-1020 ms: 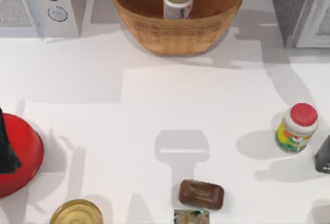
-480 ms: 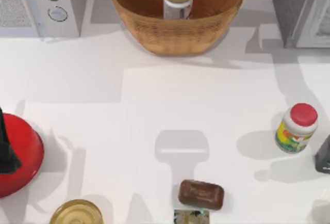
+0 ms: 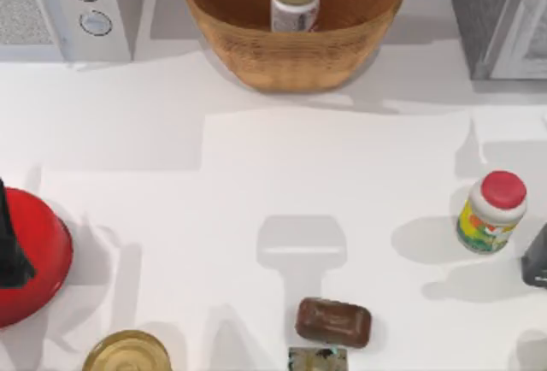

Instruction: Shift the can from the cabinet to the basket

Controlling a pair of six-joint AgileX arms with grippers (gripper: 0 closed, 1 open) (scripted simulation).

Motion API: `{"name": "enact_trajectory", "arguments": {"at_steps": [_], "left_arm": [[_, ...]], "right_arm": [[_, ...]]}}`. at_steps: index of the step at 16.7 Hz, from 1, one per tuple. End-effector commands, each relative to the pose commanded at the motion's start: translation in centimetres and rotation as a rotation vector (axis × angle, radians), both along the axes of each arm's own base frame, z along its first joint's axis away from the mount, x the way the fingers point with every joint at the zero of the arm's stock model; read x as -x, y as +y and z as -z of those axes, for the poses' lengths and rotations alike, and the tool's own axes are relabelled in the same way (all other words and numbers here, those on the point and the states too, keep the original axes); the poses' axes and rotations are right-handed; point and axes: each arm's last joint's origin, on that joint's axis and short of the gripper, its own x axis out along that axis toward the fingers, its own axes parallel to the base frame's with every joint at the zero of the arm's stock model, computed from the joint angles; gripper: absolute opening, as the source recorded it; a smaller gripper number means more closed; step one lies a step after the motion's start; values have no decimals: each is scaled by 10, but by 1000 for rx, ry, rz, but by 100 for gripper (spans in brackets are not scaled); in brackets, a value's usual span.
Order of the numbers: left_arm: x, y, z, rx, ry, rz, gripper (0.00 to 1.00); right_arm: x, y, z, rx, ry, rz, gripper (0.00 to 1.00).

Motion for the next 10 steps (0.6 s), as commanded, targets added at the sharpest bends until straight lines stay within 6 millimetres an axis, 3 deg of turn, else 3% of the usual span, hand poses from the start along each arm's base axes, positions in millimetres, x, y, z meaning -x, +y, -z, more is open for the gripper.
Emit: {"name": "enact_trajectory", "arguments": {"at_steps": [4,6,10], "left_arm": [[0,0,0,0,0,0,100],[0,0,0,0,0,0,100],[0,0,0,0,0,0,100]], "right_arm": [[30,-15,102,-2,40,3,100],[40,-19,143,-8,30,6,100],[46,-24,193,-15,-21,12,100]]}}
